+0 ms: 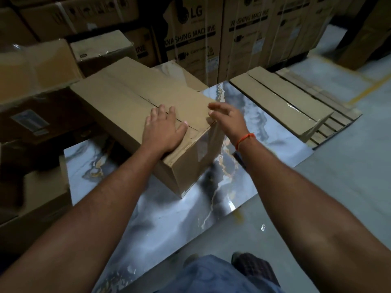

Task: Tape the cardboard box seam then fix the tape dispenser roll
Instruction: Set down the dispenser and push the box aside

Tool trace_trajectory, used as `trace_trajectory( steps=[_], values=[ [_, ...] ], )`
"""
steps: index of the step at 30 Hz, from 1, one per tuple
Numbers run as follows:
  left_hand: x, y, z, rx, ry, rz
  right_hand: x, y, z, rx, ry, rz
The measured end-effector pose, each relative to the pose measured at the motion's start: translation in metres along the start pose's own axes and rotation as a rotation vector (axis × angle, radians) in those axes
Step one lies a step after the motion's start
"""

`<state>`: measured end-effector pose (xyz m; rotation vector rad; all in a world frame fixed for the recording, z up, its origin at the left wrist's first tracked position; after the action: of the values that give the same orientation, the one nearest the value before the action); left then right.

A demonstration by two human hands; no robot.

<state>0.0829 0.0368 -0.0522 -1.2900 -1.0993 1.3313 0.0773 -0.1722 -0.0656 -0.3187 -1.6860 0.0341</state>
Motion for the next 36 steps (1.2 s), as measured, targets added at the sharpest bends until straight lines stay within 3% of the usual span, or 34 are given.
trace_trajectory(
  steps=[10,16,19,22,27,29,31,36],
  values=[
    [0.028,-0.005,-0.009,-0.007,-0.218,-0.025,-0.016,0.021,-0.009,0.211,-0.259,0.197],
    [-0.006,-0.005,-0.001,-0.011,-0.37,0.012,-0.022,-0.002,-0.022,0.429,-0.266,0.112],
    [-0.034,-0.006,0.006,0.005,-0.422,0.056,-0.032,-0.026,-0.025,0.432,-0.218,-0.056],
    [-0.081,-0.005,0.018,-0.138,-0.315,0.185,-0.057,-0.054,-0.025,0.353,-0.209,-0.072],
    [-0.172,0.032,0.066,-0.413,0.018,0.391,-0.114,-0.094,-0.015,0.428,-0.119,0.038],
    [-0.188,0.058,0.074,-0.438,0.01,0.521,-0.132,-0.109,-0.007,0.415,-0.097,0.119],
    [-0.192,0.085,0.073,-0.366,-0.126,0.656,-0.146,-0.121,0.002,0.413,-0.081,0.216],
    [-0.188,0.154,0.057,0.063,-0.556,0.846,-0.171,-0.14,0.02,0.555,-0.085,0.558]
  ],
)
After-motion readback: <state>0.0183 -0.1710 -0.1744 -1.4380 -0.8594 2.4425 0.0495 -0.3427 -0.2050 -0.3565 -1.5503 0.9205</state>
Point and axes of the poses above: each hand's wrist, its own z-axis away from the middle knuckle, its own y-axis out of the palm, x = y × z, the point moved 3 cm from there along -z, towards the middle knuckle, and after that the axes turned 9 degrees about -y, right-handed, at the moved point
